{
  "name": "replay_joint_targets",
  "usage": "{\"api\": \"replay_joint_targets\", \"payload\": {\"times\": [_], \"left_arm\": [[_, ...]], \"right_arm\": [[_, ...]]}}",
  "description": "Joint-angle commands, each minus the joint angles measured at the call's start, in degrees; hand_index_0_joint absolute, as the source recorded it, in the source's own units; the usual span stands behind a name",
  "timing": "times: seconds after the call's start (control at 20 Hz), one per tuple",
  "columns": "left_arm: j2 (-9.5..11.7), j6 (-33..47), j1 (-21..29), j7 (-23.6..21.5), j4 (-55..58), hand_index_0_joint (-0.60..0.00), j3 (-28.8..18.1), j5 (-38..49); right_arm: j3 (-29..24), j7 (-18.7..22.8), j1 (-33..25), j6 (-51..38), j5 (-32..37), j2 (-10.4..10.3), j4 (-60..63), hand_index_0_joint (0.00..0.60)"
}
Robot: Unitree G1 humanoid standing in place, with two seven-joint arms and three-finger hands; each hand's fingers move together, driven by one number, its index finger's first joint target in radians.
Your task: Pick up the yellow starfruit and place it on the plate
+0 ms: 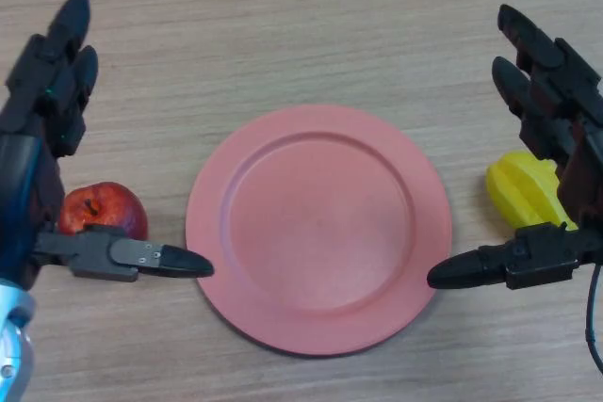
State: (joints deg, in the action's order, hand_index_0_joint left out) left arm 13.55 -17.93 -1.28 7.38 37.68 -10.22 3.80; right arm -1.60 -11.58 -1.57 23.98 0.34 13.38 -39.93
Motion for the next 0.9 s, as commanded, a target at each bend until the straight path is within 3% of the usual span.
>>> {"api": "replay_joint_targets", "payload": {"times": [0.05,0.3,0.7,0.9], "left_arm": [[1.7,6.8,1.2,-0.5,3.1,0.000,-4.0,1.4],[1.7,6.0,1.9,-1.4,3.8,0.000,-2.2,-1.2],[1.6,7.1,2.6,-2.0,1.7,0.000,-0.9,-1.6],[1.7,5.5,3.0,-1.3,1.6,0.000,-1.8,3.3]], "right_arm": [[-2.7,2.6,-1.4,-9.9,0.0,0.7,-2.2,0.000],[-3.9,2.3,-1.0,-9.9,3.1,0.9,-1.8,0.000],[-3.9,2.6,-1.6,-9.9,2.6,1.0,-0.4,0.000],[-4.6,2.4,-2.5,-9.7,-0.3,1.8,1.9,0.000]]}}
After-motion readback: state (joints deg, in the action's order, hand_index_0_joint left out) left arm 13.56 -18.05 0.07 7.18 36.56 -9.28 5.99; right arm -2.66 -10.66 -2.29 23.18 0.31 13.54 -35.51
